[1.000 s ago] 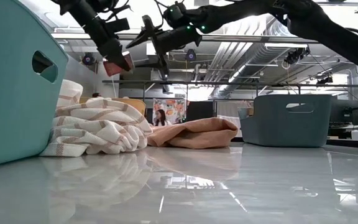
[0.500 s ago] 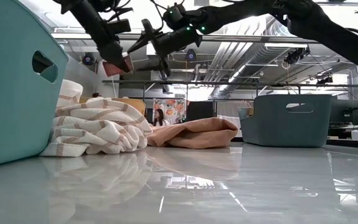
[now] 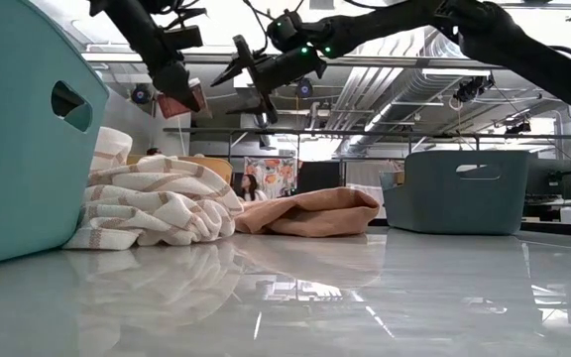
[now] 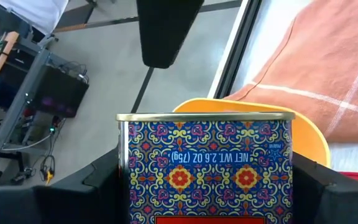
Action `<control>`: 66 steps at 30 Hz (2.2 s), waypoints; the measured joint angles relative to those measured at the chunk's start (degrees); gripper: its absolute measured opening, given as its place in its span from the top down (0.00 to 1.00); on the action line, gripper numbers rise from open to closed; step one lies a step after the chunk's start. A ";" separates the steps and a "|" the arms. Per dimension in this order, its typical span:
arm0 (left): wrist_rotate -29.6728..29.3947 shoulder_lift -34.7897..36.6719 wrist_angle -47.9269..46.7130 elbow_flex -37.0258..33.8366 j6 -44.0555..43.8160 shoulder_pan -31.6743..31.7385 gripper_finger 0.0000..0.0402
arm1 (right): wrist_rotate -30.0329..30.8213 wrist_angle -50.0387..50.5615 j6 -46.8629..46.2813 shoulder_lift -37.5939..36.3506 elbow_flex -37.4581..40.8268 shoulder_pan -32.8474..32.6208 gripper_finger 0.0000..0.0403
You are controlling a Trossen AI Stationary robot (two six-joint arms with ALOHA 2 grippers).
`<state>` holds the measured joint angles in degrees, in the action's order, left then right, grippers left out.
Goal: Sort spices by type
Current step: Put the right red seasoning can into the yellow bin
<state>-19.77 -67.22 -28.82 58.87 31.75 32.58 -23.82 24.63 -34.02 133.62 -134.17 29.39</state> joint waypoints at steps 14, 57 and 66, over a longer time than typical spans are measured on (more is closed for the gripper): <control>2.27 0.53 -0.09 0.00 -0.06 0.00 0.32 | -3.07 1.45 3.95 -0.02 0.02 -0.92 0.07; 3.96 0.51 4.10 0.00 5.22 -0.01 0.32 | -4.35 0.95 2.58 -1.11 0.00 -2.76 0.12; 7.60 0.51 5.31 0.00 3.25 -0.02 0.32 | 1.40 0.82 3.18 -1.14 -0.02 -4.04 0.12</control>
<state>-12.18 -66.72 -23.50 58.87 35.00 32.56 -22.41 25.45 -30.85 132.49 -134.19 25.35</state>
